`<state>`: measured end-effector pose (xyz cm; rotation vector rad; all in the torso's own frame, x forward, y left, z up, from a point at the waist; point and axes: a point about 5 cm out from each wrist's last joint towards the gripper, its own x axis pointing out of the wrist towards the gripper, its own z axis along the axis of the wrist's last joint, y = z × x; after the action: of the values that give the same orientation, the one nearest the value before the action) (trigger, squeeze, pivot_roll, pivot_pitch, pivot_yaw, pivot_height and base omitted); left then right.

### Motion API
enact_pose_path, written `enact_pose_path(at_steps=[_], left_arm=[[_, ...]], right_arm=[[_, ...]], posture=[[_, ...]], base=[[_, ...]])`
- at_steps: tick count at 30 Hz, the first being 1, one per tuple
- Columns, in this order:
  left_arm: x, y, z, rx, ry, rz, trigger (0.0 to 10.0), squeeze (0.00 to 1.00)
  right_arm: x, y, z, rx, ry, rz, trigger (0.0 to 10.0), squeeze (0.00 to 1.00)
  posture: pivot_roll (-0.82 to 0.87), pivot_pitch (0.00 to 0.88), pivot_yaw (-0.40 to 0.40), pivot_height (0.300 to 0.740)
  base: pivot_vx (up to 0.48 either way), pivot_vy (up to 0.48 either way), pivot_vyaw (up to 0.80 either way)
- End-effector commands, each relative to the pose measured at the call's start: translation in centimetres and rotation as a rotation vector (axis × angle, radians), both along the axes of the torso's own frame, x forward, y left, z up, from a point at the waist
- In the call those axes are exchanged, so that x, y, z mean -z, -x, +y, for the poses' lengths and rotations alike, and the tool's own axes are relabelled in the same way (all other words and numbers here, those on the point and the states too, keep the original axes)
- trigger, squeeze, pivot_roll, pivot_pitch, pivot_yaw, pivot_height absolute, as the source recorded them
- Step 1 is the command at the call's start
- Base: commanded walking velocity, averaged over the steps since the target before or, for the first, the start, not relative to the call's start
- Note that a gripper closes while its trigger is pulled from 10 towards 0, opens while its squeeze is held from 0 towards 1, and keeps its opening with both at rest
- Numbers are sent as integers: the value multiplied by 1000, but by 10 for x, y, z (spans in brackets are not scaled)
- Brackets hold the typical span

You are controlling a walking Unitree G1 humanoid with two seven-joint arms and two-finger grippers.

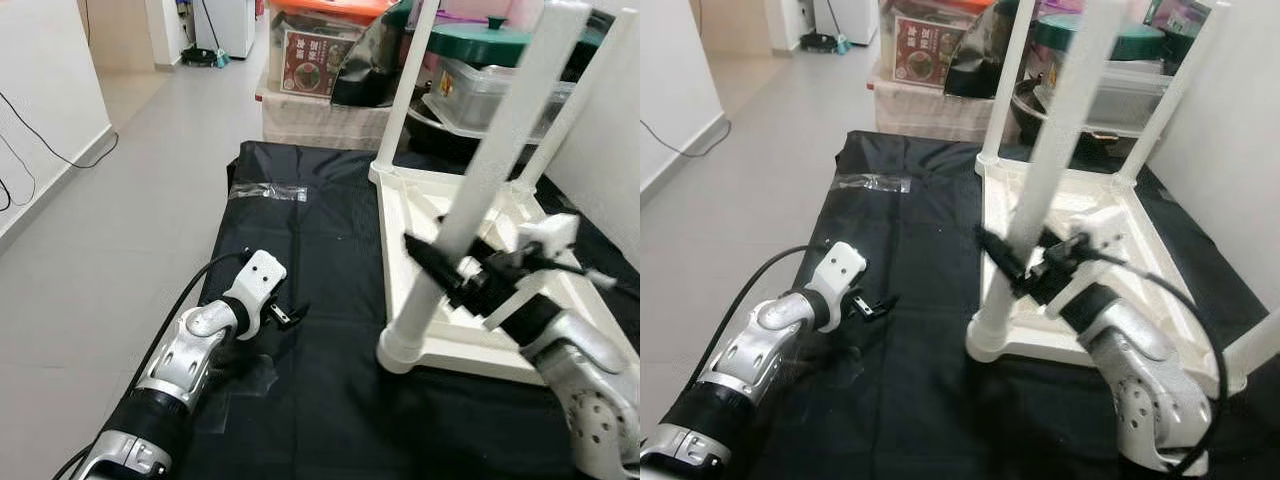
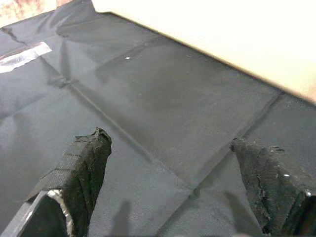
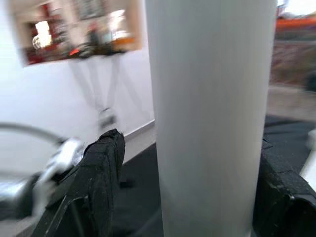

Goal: Building children table

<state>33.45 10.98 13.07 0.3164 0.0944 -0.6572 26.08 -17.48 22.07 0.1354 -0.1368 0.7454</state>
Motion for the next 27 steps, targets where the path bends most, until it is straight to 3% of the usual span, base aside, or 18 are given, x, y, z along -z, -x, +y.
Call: enact_pose_path(at_steps=[1, 4, 5, 7, 8, 12, 15, 16, 18, 20, 21, 22, 24, 27], left_arm=[[2, 1, -4, 16, -14, 1, 10000, 0], [3, 2, -2, 10, -14, 3, 10000, 0], [3, 2, -1, 8, -13, 4, 10000, 0], [3, 2, -1, 7, -12, 5, 10000, 0], [3, 3, -1, 8, -13, 6, 10000, 0], [4, 3, 0, 9, -13, 7, 10000, 0], [4, 1, 1, 11, -15, 10, 10000, 0], [4, 1, 1, 11, -15, 10, 10000, 0], [4, 1, 2, 10, -16, 10, 10000, 0], [4, 1, 3, 8, -17, 12, 10000, 0], [5, 2, 4, 7, -16, 13, 10000, 0], [5, 2, 4, 7, -16, 13, 10000, 0], [6, 2, 3, 9, -17, 16, 10000, 0], [6, 2, 3, 9, -17, 16, 10000, 0]], right_arm=[[5, 2, 27, -214, 18, 26, 5176, 0], [4, 1, 30, -254, 15, 25, 5137, 0], [6, 1, 32, -257, 15, 32, 4392, 0], [8, 1, 33, -258, 16, 36, 4392, 0], [12, -2, 31, -212, 0, 62, 0, 0], [18, -6, 29, -145, 0, 92, 0, 0], [39, -20, 5, 326, 2, 206, 0, 0], [39, -20, 5, 326, 2, 206, 0, 0], [52, -20, -22, 699, 13, 305, 0, 0], [65, 9, -56, 1147, 40, 364, 0, 0], [68, 23, -65, 1271, 64, 365, 0, 0], [68, 23, -65, 1271, 64, 365, 0, 0], [72, 46, -66, 1367, 111, 365, 0, 0], [72, 46, -66, 1367, 111, 365, 0, 0]], posture=[[168, 0, -142, 740], [172, 0, -146, 740], [172, 0, -146, 740], [172, 0, -146, 740], [163, 0, -141, 740], [163, 0, -141, 740], [145, 0, -133, 740], [145, 0, -133, 740], [135, 0, -128, 740], [124, 0, -120, 740], [124, 0, -120, 740], [124, 0, -120, 740], [111, 0, -106, 740], [111, 0, -106, 740]], base=[[0, 0, 0], [0, 0, 0], [0, 0, 0], [0, 0, 0], [0, 0, 0], [0, 0, 0], [0, 0, 0], [0, 0, 0], [0, 0, 0], [0, 0, 0], [0, 0, 0], [0, 0, 0], [0, 0, 0], [0, 0, 0]])
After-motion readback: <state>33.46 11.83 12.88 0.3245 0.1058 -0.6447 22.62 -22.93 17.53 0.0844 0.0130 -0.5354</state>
